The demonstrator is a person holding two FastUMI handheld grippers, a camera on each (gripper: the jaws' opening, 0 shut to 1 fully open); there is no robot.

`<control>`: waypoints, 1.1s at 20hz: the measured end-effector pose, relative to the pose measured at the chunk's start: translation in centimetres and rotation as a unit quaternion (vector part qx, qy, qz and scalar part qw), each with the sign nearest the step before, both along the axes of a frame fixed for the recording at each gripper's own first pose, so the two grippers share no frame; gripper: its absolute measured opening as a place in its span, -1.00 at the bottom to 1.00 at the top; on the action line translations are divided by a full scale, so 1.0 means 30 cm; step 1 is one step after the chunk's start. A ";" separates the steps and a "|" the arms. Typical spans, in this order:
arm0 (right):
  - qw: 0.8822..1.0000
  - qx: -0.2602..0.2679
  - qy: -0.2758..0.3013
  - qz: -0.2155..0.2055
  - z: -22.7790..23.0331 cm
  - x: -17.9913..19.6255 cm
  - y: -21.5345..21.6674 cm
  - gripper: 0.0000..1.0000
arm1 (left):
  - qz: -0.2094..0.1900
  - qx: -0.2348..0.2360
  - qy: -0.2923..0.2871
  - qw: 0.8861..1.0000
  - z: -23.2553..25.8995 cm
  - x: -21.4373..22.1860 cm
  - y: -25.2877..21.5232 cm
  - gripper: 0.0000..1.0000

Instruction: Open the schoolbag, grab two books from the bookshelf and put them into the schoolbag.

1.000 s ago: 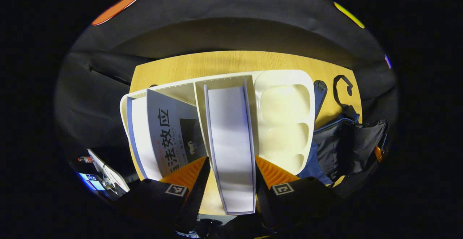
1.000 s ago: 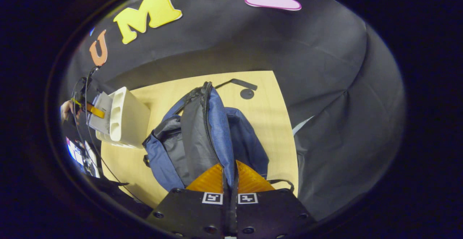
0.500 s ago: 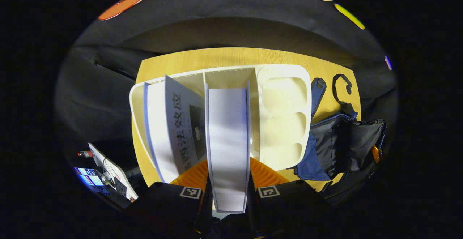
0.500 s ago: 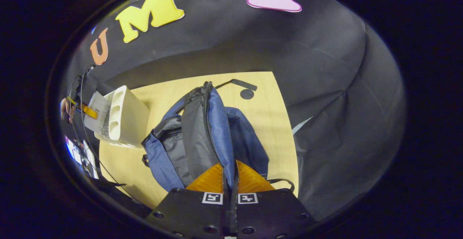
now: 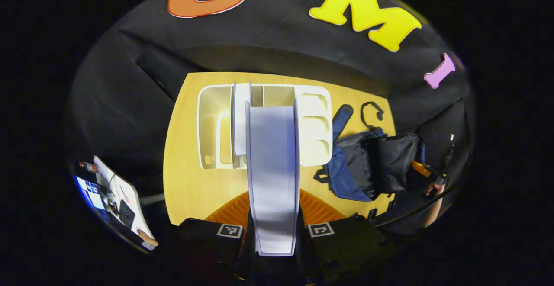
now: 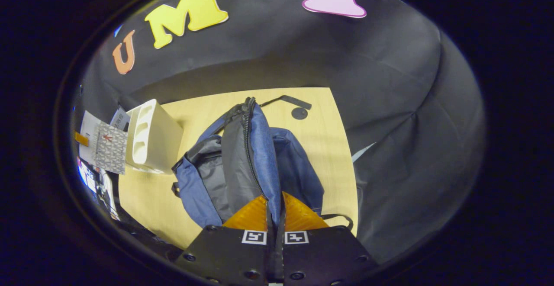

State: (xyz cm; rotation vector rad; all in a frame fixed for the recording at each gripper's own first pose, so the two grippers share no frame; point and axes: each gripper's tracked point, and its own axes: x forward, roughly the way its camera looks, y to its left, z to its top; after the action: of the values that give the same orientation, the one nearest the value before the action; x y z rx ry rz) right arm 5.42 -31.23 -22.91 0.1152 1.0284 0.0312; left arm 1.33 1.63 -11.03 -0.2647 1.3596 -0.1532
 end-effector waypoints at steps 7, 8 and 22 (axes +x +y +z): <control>1.000 0.014 -0.011 0.001 -0.010 -0.006 0.002 -0.92 | 0.071 -0.180 -0.030 0.981 0.083 -0.049 -0.334 -0.22; 1.000 0.013 -0.014 0.002 -0.011 -0.008 0.001 -0.92 | 0.068 -0.196 -0.028 0.978 0.065 -0.055 -0.395 -0.13; 0.999 0.025 -0.041 -0.002 0.065 -0.052 0.021 -0.99 | 0.038 -0.270 0.009 0.962 -0.478 -0.098 -1.169 -0.22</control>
State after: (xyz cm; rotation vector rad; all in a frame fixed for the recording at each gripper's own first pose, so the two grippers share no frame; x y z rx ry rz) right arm 3.87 -30.59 -20.96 0.1607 0.9453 0.0581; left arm -1.61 -33.44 -25.37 -0.7763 1.3044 -0.4612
